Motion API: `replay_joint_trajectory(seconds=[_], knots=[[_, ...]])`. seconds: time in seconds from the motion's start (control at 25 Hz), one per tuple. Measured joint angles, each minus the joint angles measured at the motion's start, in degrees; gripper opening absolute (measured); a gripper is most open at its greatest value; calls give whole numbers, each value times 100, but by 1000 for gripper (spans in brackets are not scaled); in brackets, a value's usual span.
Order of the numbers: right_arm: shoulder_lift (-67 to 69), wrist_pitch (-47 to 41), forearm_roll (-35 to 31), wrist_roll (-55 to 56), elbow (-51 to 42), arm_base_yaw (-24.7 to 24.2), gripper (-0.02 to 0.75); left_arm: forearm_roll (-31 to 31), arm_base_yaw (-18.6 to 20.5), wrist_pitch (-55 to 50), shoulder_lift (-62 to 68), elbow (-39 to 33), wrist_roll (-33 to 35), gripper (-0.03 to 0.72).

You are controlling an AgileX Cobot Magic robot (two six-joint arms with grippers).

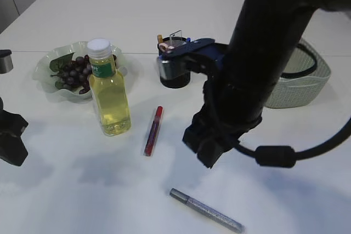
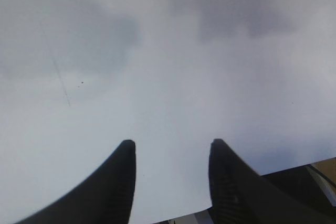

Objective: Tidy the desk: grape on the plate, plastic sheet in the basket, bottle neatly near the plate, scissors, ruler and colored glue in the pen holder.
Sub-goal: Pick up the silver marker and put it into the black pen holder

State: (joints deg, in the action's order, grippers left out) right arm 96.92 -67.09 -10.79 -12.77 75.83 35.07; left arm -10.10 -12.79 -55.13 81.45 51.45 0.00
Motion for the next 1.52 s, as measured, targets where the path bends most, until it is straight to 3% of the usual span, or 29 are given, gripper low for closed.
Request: replay_joint_trajectory(seconds=[0.44, 1.52], knots=[[701, 510, 350, 25, -117, 819, 326, -123, 0, 53, 0, 0, 0, 309], [1981, 1387, 871, -359, -117, 827, 326, -252, 0, 163, 0, 0, 0, 309]])
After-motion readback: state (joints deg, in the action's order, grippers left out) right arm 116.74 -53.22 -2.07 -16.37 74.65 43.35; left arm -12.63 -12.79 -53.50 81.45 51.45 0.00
